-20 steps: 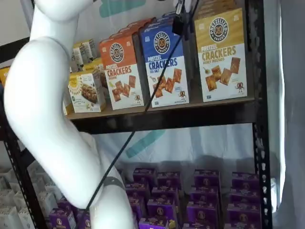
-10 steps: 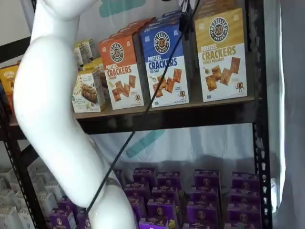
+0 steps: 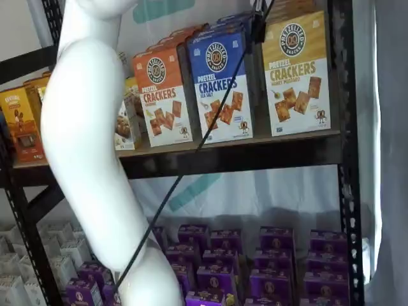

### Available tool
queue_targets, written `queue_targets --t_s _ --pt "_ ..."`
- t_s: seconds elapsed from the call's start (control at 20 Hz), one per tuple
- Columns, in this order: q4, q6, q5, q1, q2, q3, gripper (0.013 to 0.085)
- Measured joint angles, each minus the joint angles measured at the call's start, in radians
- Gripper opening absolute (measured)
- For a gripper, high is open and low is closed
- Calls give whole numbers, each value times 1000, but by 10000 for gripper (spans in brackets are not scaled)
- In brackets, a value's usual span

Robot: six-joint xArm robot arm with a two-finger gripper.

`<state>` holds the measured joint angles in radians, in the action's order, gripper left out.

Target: Retrieve the yellow and white box located on the top shelf, the sixth one from the left

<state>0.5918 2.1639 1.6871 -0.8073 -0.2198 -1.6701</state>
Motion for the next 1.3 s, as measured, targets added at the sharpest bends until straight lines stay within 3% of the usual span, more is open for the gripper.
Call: queue_targets --t_s 1.0,1.3 --pt "-160 -20 -12 97 85 -96 850" --pt "-183 -21 -14 108 105 -115 850"
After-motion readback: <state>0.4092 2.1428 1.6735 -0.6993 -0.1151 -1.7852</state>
